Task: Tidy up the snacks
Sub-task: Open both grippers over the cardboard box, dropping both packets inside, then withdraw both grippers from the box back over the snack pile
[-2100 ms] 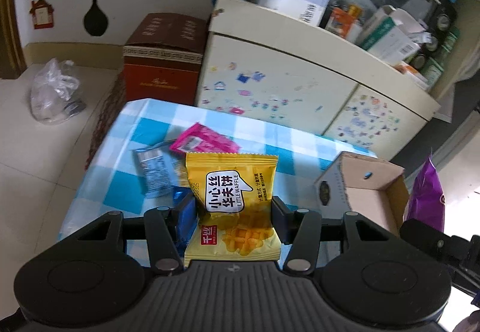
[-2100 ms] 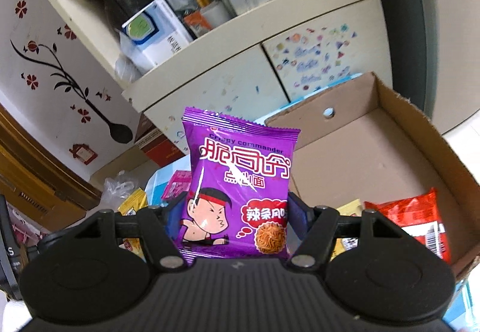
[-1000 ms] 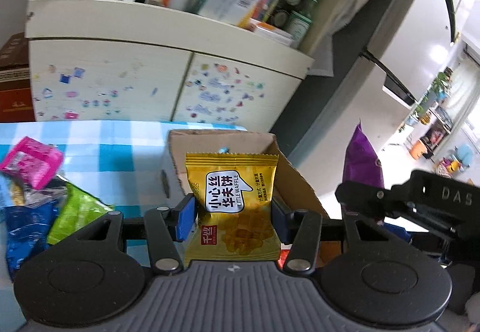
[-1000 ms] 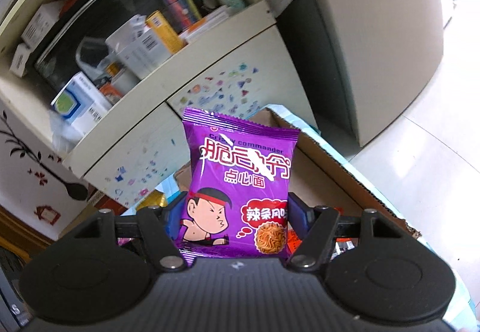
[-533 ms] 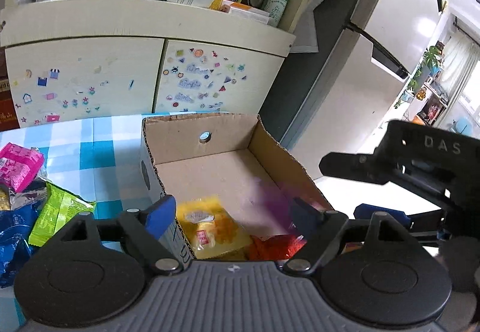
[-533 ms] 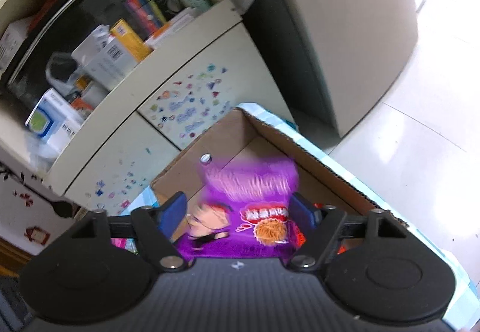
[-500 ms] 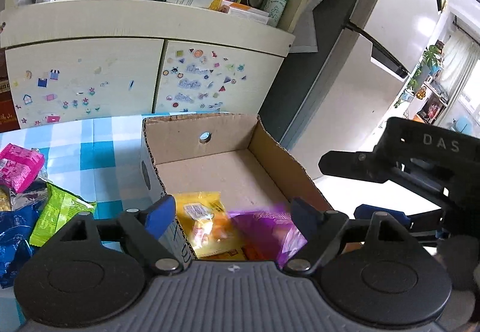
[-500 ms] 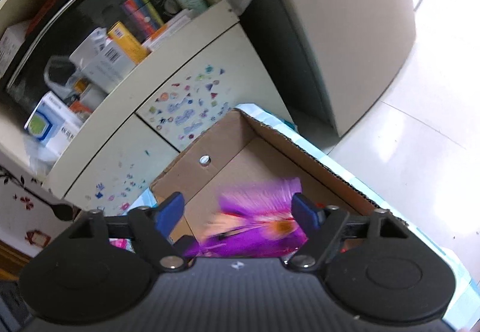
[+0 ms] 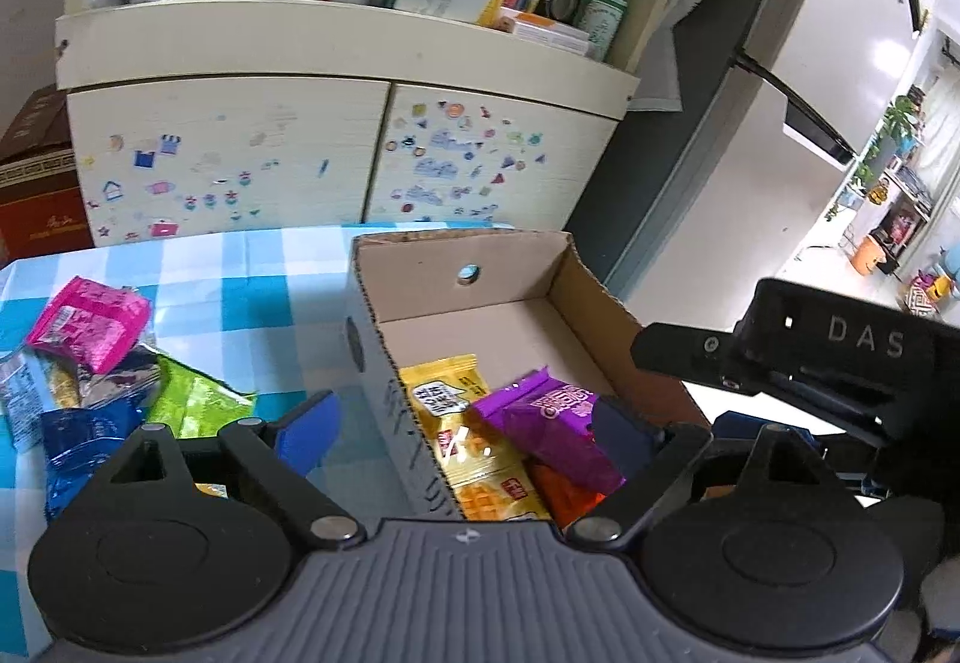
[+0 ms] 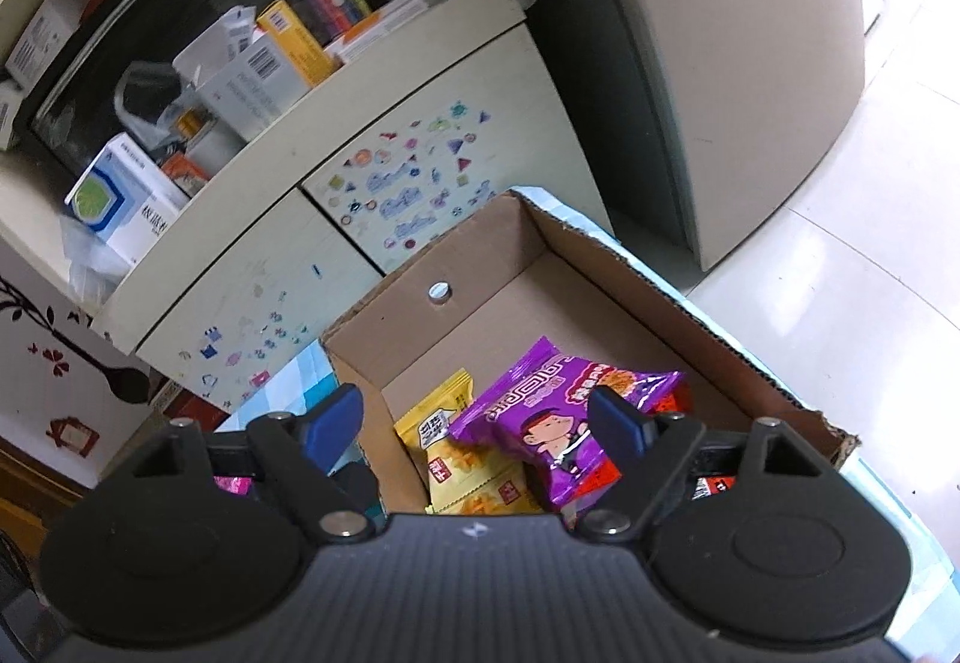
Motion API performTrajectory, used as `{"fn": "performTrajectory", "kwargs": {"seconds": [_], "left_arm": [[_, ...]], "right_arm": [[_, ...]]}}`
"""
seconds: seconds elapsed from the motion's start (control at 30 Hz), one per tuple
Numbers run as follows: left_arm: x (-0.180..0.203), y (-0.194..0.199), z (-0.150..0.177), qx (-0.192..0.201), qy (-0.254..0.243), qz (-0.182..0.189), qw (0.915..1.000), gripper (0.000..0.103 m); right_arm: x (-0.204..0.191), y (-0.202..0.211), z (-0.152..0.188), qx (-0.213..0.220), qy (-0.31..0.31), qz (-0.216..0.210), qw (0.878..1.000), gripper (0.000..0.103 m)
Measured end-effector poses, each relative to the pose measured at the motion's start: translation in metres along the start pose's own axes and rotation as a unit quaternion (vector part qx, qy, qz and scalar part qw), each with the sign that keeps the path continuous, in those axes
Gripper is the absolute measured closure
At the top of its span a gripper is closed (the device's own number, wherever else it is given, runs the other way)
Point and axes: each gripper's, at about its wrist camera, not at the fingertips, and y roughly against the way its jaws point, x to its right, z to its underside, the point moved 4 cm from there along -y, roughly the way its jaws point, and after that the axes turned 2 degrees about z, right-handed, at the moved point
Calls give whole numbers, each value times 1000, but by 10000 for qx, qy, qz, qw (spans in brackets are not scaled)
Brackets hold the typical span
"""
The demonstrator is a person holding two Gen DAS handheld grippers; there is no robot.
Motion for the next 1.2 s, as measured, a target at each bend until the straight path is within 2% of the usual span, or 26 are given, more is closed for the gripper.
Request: {"fn": "performTrajectory", "kwargs": {"seconds": [0.2,0.4,0.87,1.03,1.2], "left_arm": [[-14,11,-3,0,99,-121,9999,9],[-47,32,-18,120,385,-407,9984,9],[-120,84,-41,467,1108,-886,9888,5],[-146,90,-39,482,1404,-1008,9838,5],[-171,83,-28,293,1688,-1204,9778,5]], "right_arm": [[-9,-3,4,-10,158,-88,9998,20],[-22,-2,10,-9,407,-312,9987,21],[-57,-7,32,-162,983,-719,9924,21],[-75,-16,51,-465,1201,-980,9868,21],[-93,-35,79,-1158,1175,-1299,9777,21]]}}
